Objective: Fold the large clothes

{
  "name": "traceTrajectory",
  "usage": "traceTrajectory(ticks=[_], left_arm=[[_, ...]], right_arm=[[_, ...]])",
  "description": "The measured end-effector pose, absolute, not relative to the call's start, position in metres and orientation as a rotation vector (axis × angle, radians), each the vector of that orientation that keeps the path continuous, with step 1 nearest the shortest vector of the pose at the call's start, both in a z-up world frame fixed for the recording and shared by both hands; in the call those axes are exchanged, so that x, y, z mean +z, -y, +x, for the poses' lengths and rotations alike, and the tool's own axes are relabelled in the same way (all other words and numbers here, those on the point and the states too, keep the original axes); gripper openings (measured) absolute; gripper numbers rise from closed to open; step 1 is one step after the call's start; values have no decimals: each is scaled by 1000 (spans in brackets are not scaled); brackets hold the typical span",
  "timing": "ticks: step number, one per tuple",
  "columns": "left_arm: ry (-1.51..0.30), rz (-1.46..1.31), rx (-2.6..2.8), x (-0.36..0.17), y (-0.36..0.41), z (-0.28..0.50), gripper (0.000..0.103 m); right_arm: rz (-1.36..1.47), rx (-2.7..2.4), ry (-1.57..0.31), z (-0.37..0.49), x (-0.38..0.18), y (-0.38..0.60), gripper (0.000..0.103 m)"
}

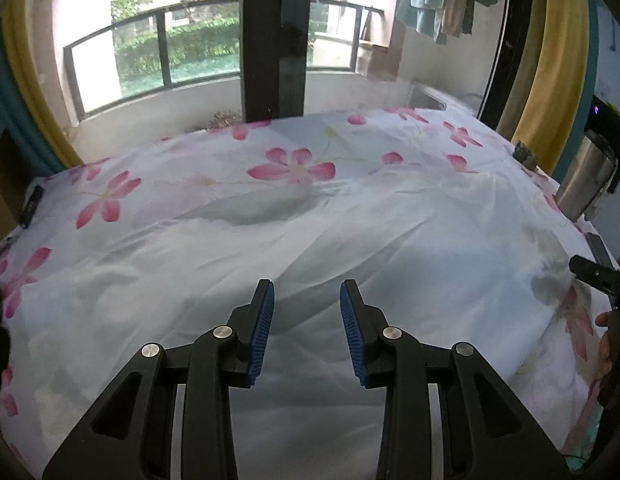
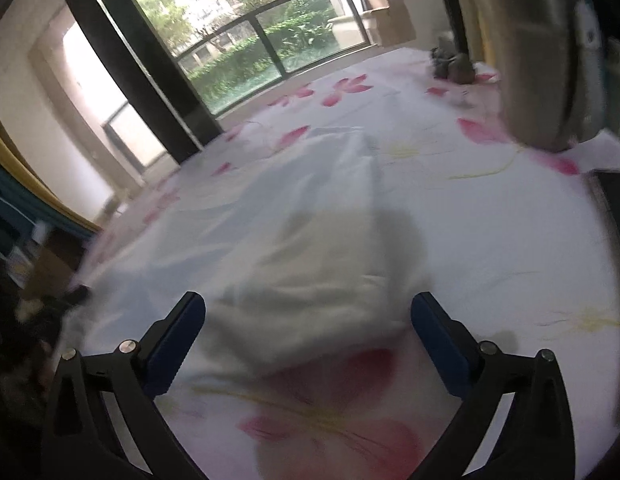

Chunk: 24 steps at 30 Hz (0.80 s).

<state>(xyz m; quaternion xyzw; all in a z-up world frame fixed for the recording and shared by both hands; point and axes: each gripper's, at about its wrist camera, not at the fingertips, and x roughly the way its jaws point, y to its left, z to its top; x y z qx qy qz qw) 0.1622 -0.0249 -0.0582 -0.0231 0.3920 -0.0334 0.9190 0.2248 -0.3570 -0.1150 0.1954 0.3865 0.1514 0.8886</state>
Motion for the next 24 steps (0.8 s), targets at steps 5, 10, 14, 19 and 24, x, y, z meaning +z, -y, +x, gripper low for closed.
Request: traceTrajectory(ticks=[5, 10, 14, 19, 24], left_arm=[[-842, -64, -78, -74, 26, 175, 37], [-875, -61, -82, -93, 29, 179, 37], [-871, -59, -65, -94, 31, 179, 37], [-855, -67, -69, -95, 30, 177, 37], [-844, -67, -78, -95, 29, 177, 37]], right_arm=[[424, 407, -808, 235, -117, 325, 103], [434, 505, -827, 246, -118, 292, 103], [474, 572, -839, 258, -120, 270, 103], [425, 622, -849, 271, -120, 236, 101], [353, 638, -866, 278, -119, 209, 60]])
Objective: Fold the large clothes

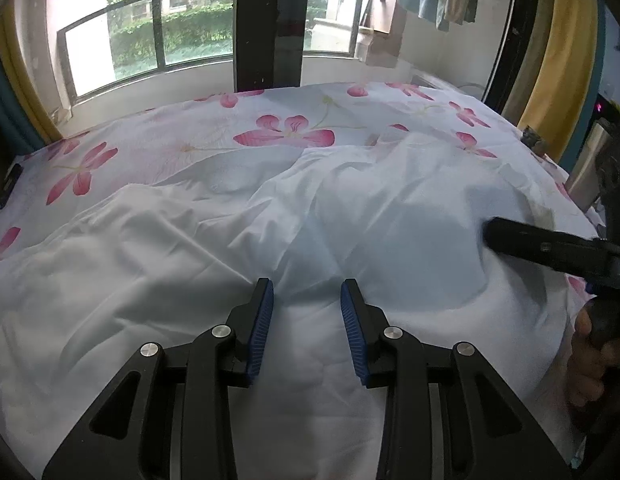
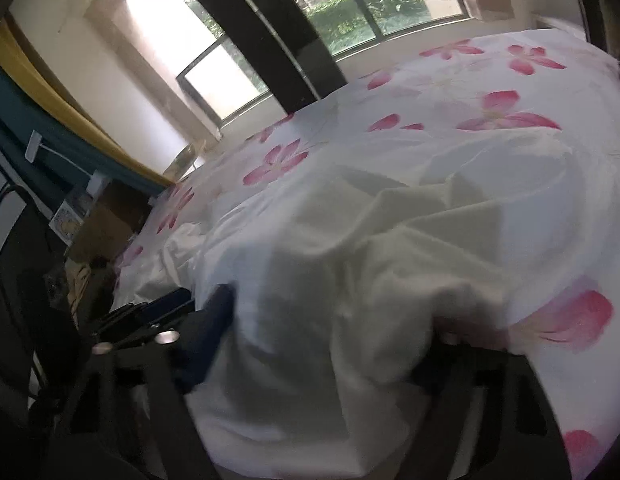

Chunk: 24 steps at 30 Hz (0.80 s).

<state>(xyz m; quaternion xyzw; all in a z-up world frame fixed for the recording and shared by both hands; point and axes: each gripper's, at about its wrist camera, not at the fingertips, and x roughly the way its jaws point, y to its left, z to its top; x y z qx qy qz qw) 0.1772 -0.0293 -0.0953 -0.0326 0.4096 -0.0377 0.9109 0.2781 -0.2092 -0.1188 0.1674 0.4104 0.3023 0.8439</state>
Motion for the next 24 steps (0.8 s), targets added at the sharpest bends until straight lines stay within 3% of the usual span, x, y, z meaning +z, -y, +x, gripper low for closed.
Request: traceTrajectory(ticks=[1, 4, 18, 24], left_arm=[[-844, -67, -77, -95, 30, 178, 37], [-844, -59, -72, -95, 31, 178, 37], [-865, -77, -108, -87, 16, 178, 37], [-791, -118, -83, -64, -20, 153, 37]], right_arm=[[331, 657, -874, 279, -120, 202, 45], [299, 671, -862, 276, -118, 190, 37], [59, 709, -732, 251, -58, 135, 36], [-43, 664, -723, 245, -53, 115, 36]])
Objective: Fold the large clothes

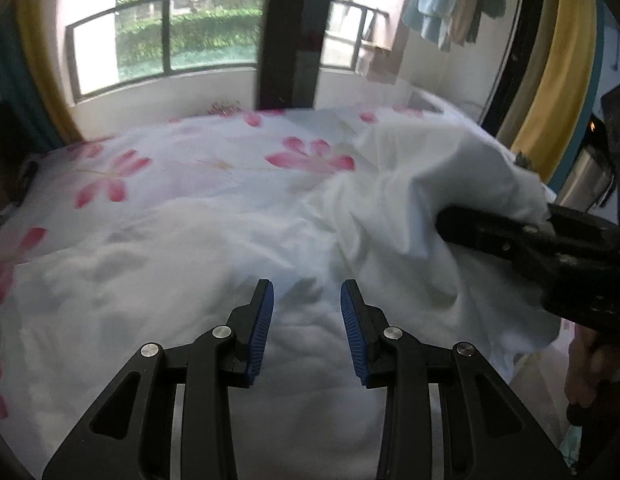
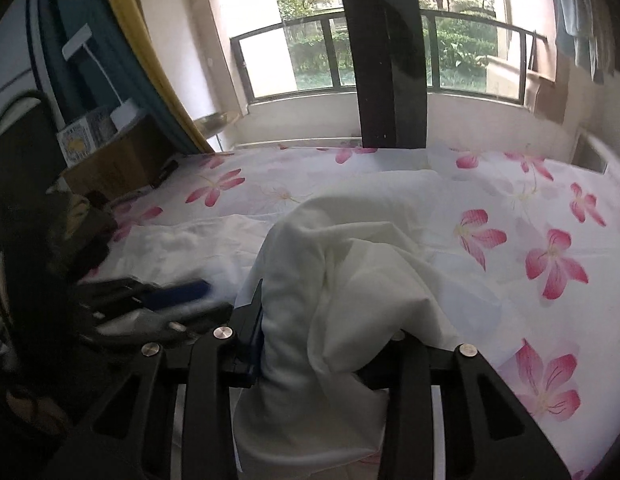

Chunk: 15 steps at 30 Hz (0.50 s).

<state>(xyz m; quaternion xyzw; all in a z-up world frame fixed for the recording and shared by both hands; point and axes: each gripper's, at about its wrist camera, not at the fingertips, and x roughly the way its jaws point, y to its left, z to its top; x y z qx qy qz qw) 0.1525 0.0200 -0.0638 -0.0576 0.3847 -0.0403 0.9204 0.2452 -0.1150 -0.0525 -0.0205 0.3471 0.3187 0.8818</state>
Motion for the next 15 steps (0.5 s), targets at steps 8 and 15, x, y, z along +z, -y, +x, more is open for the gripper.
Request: traceTrajectory(ticks=[8, 15], left_arm=[[-745, -167, 36, -56, -85, 125, 37], [-739, -182, 141, -63, -127, 106, 37]], right_arm=[[-164, 658, -716, 235, -42, 75, 38], [-240, 696, -735, 225, -43, 30, 47]])
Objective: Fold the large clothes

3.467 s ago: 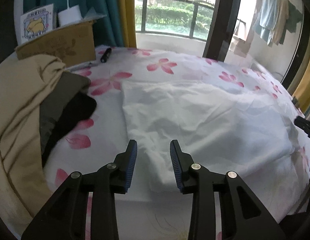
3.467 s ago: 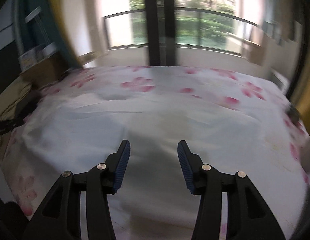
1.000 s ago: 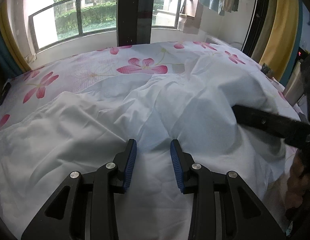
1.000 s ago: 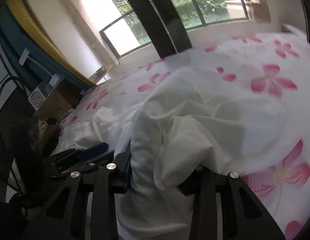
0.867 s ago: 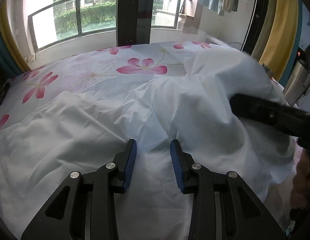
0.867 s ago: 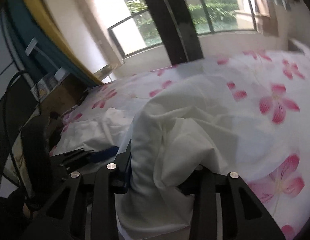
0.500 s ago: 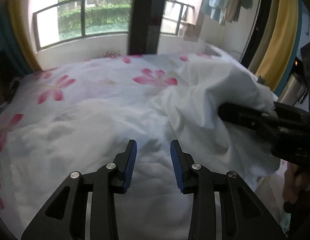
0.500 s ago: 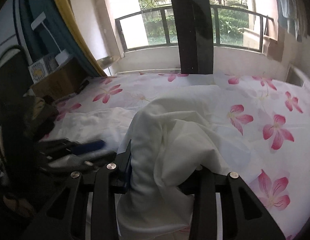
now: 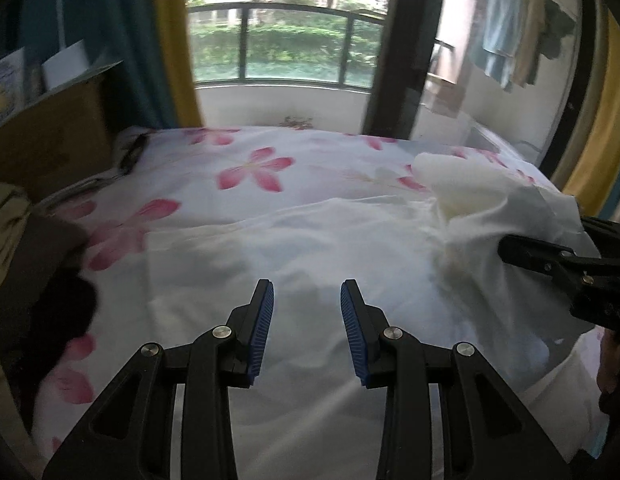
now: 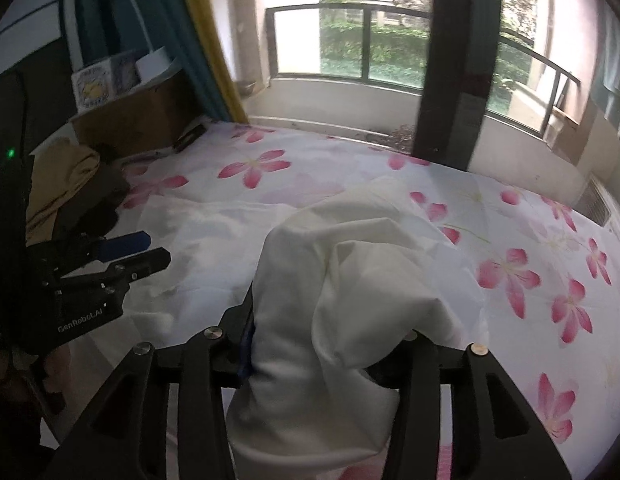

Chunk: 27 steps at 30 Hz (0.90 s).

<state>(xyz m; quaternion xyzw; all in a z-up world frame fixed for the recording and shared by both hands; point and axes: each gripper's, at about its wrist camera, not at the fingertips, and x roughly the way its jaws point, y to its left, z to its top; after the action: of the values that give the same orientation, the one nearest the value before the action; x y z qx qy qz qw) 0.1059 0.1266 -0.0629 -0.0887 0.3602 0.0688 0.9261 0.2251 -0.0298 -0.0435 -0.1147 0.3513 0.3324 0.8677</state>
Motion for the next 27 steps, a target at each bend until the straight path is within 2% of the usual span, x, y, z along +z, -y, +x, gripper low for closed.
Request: traceTrajectory(ticks=[7, 17, 22, 27], left_arm=[[-749, -224, 194, -73, -159, 88, 37], [-737, -288, 248, -76, -201, 64, 37], [-741, -309, 283, -78, -218, 48, 37], [-739, -332, 327, -79, -236, 29, 37]], right_arm=[[-295, 725, -766, 214, -51, -9, 56], [-373, 865, -777, 189, -57, -65, 58], [-399, 944, -788, 176, -67, -93, 65], [-459, 1141, -833, 152, -76, -121, 66]])
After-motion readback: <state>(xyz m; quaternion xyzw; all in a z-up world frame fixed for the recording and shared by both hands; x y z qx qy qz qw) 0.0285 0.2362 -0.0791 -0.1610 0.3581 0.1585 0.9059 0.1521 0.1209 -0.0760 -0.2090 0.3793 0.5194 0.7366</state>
